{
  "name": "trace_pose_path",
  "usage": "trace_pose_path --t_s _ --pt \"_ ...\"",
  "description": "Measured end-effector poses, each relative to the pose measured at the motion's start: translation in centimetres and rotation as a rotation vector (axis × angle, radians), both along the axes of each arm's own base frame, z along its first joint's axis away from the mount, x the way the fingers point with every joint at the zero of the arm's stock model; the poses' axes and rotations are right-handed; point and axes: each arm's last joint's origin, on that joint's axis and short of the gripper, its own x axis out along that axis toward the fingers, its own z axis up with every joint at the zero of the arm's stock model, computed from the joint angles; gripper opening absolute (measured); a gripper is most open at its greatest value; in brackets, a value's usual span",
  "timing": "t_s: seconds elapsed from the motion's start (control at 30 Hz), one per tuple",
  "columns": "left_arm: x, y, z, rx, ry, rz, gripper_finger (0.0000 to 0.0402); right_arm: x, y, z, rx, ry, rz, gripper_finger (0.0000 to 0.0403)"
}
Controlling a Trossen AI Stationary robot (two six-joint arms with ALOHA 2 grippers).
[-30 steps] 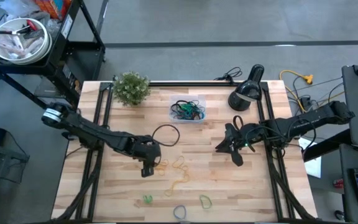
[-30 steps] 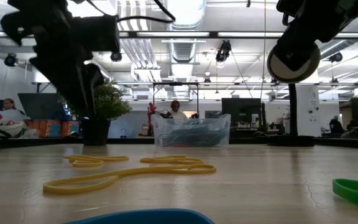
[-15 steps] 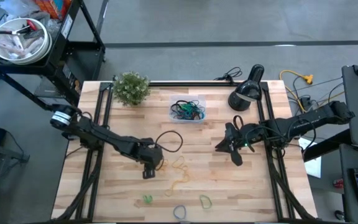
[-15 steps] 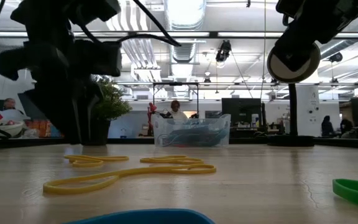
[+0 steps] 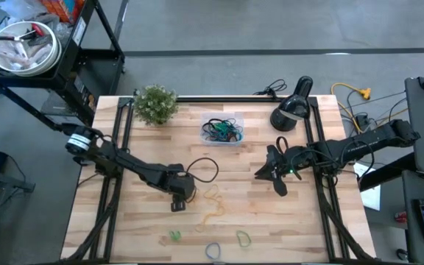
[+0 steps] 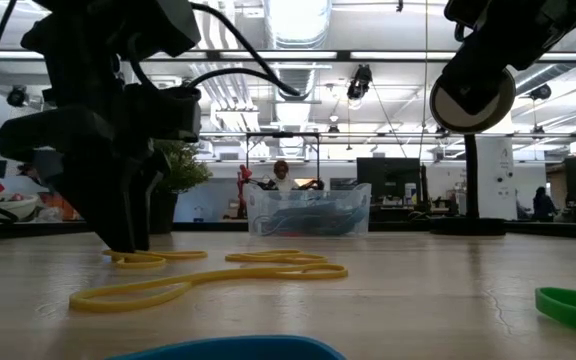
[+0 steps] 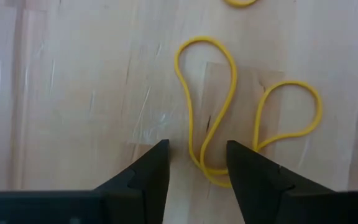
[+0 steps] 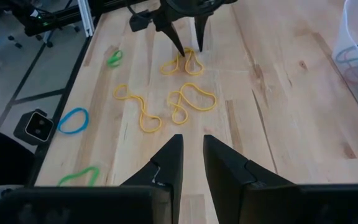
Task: Pick and place rubber bands into bin
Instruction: Put the yellow rubberband into the transparent bin
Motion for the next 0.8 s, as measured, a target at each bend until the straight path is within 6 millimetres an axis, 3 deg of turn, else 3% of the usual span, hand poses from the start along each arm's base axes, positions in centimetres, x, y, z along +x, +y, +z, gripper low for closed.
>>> trace_pose_path --t_s 0.37,0.6,0.8 --pt "0.0 0.0 -0.2 -0.001 0.008 0.0 0.0011 0.0 0.0 0.0 0.0 0.0 -0.006 0.0059" --pt "0.3 -0.1 0.5 -0.011 0.003 0.018 0.0001 0.0 -0.1 0.0 -0.01 -0.001 -0.025 0.0059" --pt "1.3 -0.4 2.9 -0.028 -0.092 -0.005 0.0 0.0 -0.1 0.0 -0.01 -0.001 -0.025 0.0059"
